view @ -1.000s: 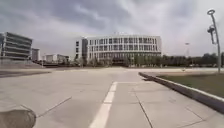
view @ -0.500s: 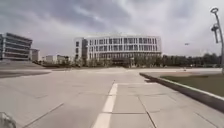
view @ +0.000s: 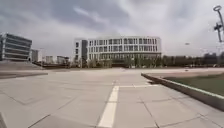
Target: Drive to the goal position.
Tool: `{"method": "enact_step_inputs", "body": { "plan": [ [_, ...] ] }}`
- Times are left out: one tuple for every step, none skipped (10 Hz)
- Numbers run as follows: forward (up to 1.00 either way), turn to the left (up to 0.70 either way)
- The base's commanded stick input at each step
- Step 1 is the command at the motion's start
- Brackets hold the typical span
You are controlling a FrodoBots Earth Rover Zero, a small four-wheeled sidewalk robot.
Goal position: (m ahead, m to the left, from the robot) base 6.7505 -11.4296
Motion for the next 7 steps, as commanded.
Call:
{"method": "enact_step_inputs", "body": {
  "plan": [
    [0.70, 0.00],
    [0.70, 0.00],
    [0.70, 0.00],
    [0.70, 0.00],
    [0.70, 0.00],
    [0.70, 0.00],
    [0.70, 0.00]
  ]
}}
